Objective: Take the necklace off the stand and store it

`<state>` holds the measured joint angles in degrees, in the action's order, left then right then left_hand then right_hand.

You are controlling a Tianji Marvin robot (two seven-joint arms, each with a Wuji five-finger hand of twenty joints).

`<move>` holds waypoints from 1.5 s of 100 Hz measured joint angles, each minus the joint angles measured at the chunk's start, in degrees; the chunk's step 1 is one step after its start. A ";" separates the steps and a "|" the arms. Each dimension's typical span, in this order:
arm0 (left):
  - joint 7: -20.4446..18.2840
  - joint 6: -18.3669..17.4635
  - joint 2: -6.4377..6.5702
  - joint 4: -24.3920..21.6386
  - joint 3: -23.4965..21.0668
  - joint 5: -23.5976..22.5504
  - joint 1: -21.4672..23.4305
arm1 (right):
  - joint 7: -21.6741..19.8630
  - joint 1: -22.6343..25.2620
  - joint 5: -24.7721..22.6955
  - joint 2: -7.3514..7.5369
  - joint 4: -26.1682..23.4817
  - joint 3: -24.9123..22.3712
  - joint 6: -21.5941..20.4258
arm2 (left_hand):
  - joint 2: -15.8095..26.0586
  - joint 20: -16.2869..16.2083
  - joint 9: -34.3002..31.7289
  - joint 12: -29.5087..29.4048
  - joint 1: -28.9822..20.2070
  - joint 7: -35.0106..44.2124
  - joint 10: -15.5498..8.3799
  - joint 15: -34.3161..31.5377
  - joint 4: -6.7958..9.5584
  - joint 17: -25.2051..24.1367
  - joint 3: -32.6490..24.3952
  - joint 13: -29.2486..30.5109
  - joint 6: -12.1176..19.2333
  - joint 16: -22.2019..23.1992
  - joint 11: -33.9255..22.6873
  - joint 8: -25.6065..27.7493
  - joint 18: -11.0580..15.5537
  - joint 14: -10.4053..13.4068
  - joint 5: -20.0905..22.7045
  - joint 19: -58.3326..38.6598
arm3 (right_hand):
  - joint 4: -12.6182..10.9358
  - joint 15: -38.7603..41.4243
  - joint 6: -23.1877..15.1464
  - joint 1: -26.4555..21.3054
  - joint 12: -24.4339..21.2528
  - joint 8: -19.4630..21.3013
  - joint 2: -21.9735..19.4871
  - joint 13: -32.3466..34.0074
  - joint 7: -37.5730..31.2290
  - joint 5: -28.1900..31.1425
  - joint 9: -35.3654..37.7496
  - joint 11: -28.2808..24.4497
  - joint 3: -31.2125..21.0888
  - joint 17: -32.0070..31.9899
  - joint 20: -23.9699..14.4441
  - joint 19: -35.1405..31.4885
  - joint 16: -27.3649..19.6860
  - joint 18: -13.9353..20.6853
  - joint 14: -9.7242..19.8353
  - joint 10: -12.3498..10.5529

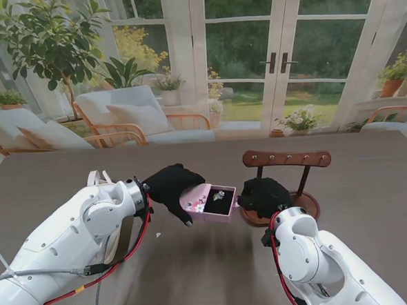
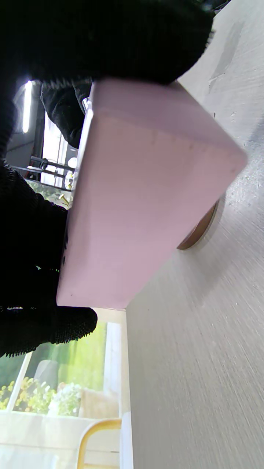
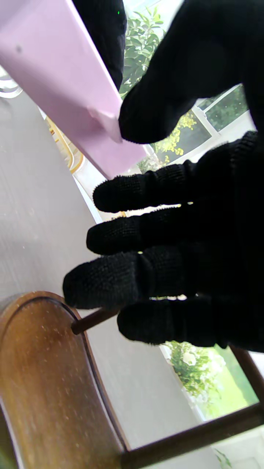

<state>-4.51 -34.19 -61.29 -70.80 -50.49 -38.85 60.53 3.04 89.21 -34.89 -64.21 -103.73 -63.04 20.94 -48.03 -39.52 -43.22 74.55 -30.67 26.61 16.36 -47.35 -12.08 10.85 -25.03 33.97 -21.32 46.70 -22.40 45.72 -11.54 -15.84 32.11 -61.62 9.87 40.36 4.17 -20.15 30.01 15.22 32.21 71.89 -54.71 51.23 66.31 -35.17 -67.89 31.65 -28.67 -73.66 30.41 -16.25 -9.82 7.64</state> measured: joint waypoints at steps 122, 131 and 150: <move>0.69 0.33 -0.47 0.28 -0.22 3.20 0.05 | 5.59 -0.84 12.92 -3.08 0.24 5.95 -2.01 | -0.15 -0.03 -0.18 0.00 0.00 0.22 0.00 0.00 -0.02 0.01 0.00 0.06 0.00 0.00 0.22 0.00 -0.30 -0.21 0.16 -0.64 | 1.70 1.21 1.18 -2.47 0.61 -0.65 1.93 -0.05 -3.06 -0.30 0.55 0.00 -0.56 -0.01 0.00 -0.07 0.57 -0.24 -0.18 0.08; 0.60 0.45 -0.47 0.01 -0.52 3.40 0.37 | 5.92 -1.06 13.64 -3.30 0.55 6.26 -2.02 | -0.15 -0.04 -0.21 0.00 0.00 0.22 0.03 0.00 -0.02 0.01 0.00 0.06 0.00 0.03 0.22 0.00 -0.36 -0.30 0.20 -0.65 | 1.70 1.20 1.37 -2.44 0.62 -0.50 2.50 -0.06 -3.20 -0.52 0.53 0.00 -0.50 0.00 0.00 -0.07 0.57 -0.24 -0.18 0.08; 0.11 0.76 -0.47 -0.36 -0.69 4.31 0.80 | 6.30 -1.27 14.37 -3.57 1.25 6.87 -2.56 | -0.16 -0.10 -0.29 0.00 0.00 0.23 0.17 0.00 -0.02 0.01 0.00 0.06 0.00 0.61 0.22 0.00 -0.67 -0.61 0.26 -0.69 | 1.73 1.13 1.38 -2.22 0.65 -0.25 2.74 -0.08 -3.49 -0.96 -0.21 -0.20 -0.69 -0.01 0.00 -0.07 0.57 -0.24 -0.18 0.08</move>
<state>-4.40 -33.43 -61.76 -71.16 -51.18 -34.54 61.33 9.34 87.94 -20.52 -67.78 -102.49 -56.16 18.38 -48.19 -39.62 -43.51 74.55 -30.67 26.84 16.53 -47.35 -12.09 10.87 -25.03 34.03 -21.32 47.31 -22.17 45.72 -12.20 -16.45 32.37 -62.31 11.60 41.49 5.55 -22.37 30.66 14.97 34.96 71.81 -58.20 50.28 66.10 -35.37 -68.58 31.65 -28.67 -73.72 30.98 -16.49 -10.01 7.73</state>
